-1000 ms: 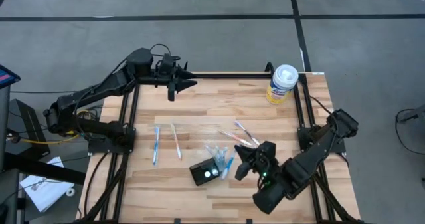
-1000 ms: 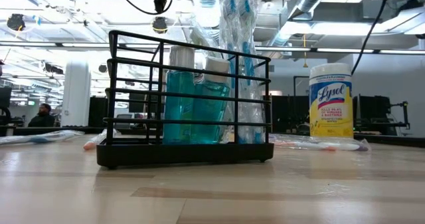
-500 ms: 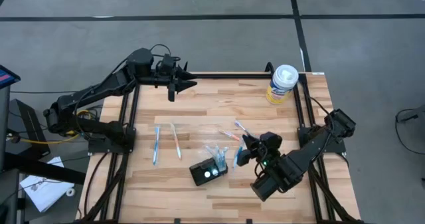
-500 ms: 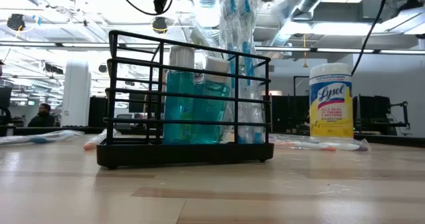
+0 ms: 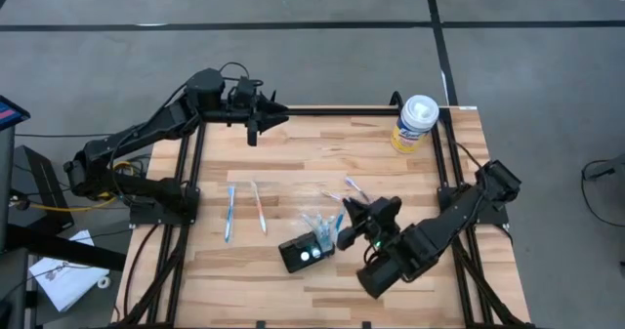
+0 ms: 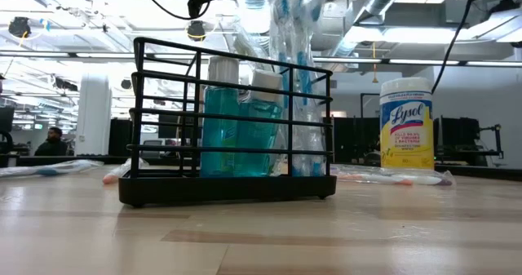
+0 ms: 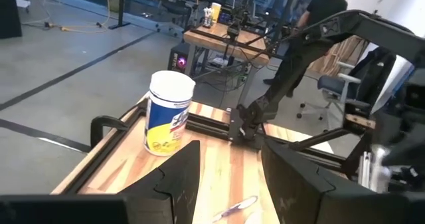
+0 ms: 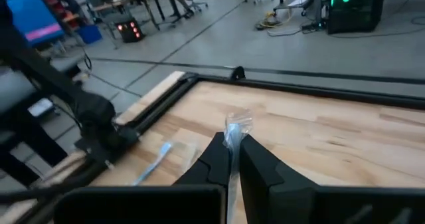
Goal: Pick & Place toothbrushing station
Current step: Put the blue toothbrush into the mesh organizer
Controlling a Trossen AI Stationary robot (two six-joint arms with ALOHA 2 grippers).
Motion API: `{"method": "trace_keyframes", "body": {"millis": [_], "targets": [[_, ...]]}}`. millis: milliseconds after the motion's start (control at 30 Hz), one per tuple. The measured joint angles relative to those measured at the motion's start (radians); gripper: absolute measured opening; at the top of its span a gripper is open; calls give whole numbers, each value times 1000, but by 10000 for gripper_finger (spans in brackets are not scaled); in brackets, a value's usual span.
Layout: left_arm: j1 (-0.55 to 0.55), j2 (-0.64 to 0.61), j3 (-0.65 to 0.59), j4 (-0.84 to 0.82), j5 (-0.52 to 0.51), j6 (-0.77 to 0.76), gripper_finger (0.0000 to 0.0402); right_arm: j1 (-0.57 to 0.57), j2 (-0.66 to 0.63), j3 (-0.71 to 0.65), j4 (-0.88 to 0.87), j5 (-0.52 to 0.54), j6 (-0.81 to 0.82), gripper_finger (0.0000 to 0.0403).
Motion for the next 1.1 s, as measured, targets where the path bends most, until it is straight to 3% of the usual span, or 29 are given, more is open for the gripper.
{"method": "trace_keyframes", "body": {"millis": [400,767,1100], "targets": [[-2,0,0,-13,1,28,145,23,159,23,73,-8,67,5],[-3,0,0,-21,2,52,134,12,135,37,-35,45,36,5],[-10,0,0,-21,5,54,136,9,145,41,-7,40,26,5]]}}
